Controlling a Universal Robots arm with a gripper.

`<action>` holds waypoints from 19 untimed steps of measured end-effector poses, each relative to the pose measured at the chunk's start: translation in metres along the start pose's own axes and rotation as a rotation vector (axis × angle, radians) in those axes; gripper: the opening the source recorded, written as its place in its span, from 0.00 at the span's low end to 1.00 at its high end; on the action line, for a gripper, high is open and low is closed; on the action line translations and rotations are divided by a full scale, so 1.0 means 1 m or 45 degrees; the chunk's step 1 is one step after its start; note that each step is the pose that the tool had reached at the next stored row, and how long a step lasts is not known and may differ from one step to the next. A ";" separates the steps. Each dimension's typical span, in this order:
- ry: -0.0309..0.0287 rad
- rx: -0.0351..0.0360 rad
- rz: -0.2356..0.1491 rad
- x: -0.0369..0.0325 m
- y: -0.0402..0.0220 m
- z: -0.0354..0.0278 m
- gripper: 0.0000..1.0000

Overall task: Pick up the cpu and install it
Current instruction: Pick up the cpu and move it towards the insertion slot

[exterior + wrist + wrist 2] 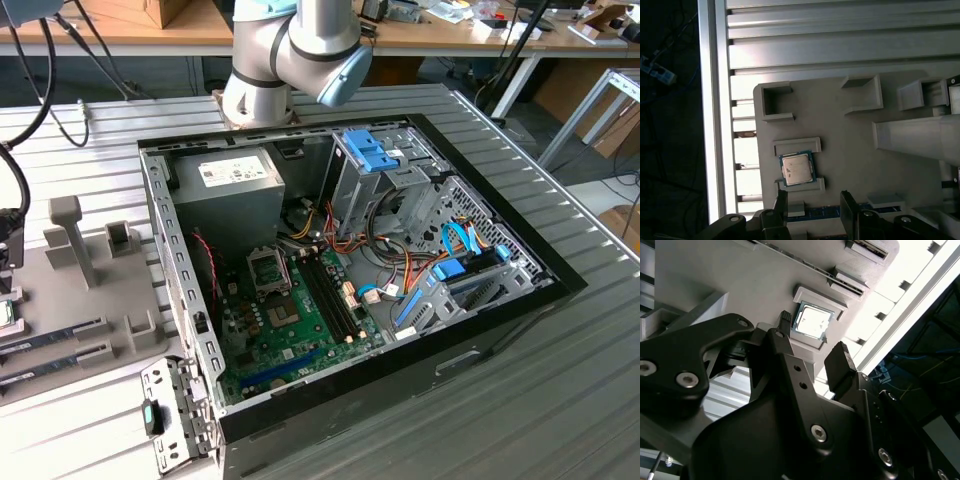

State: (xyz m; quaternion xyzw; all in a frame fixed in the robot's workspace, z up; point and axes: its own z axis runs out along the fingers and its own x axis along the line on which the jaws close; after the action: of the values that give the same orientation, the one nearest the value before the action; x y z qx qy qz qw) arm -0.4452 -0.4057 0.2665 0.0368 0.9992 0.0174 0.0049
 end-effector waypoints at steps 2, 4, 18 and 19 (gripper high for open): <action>0.0000 0.0000 0.000 0.0006 0.0000 0.0000 0.54; -0.0002 -0.0002 0.000 0.0015 -0.0001 0.0002 0.54; 0.0012 0.0001 -0.033 0.0018 -0.0004 0.0102 0.54; 0.0012 0.0000 -0.034 0.0018 -0.0005 0.0107 0.54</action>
State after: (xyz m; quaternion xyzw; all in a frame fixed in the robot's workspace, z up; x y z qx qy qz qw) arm -0.4469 -0.4057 0.2557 0.0236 0.9996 0.0173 0.0047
